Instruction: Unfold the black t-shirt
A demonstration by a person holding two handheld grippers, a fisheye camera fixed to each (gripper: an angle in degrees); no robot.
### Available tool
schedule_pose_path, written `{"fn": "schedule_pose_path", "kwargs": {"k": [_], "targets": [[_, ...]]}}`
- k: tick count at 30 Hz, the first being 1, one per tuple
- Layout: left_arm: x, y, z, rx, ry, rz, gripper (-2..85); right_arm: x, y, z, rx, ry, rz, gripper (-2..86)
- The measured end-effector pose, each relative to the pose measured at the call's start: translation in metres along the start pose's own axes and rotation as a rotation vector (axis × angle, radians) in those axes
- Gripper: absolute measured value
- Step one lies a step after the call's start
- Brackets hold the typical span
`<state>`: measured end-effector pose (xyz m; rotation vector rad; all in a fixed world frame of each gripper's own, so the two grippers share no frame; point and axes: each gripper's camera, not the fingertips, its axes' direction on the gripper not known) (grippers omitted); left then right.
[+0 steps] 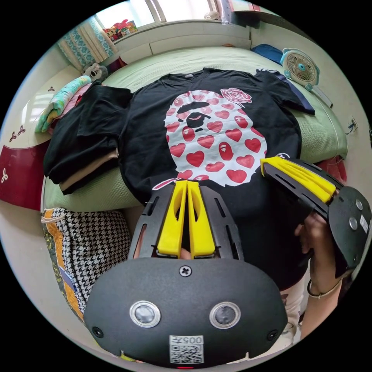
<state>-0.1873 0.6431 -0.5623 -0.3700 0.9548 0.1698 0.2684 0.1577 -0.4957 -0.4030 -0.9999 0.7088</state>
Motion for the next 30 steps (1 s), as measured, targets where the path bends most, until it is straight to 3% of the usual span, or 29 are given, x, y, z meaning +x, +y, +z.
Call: {"fn": "schedule_pose_path", "kwargs": {"k": [7, 12, 18, 22, 30], "targets": [[-0.061, -0.001, -0.006, -0.009, 0.144, 0.022, -0.2, -0.004, -0.030, 0.002, -0.029, -0.060, -0.089, -1.2], [-0.109, 0.000, -0.013, -0.013, 0.257, 0.048, -0.1, -0.016, -0.070, -0.013, 0.056, -0.127, -0.160, -1.1], [-0.215, 0.010, -0.046, 0.168, 0.235, -0.153, 1.3, -0.066, -0.154, -0.027, 0.136, -0.167, -0.344, 1.6], [-0.311, 0.007, -0.067, 0.287, 0.168, -0.327, 7.6, -0.113, -0.219, -0.033, 0.207, -0.194, -0.452, 5.0], [-0.430, -0.017, -0.062, 0.320, 0.138, -0.490, 12.8, -0.207, -0.348, -0.005, 0.170, -0.317, -0.539, 10.5]]}}
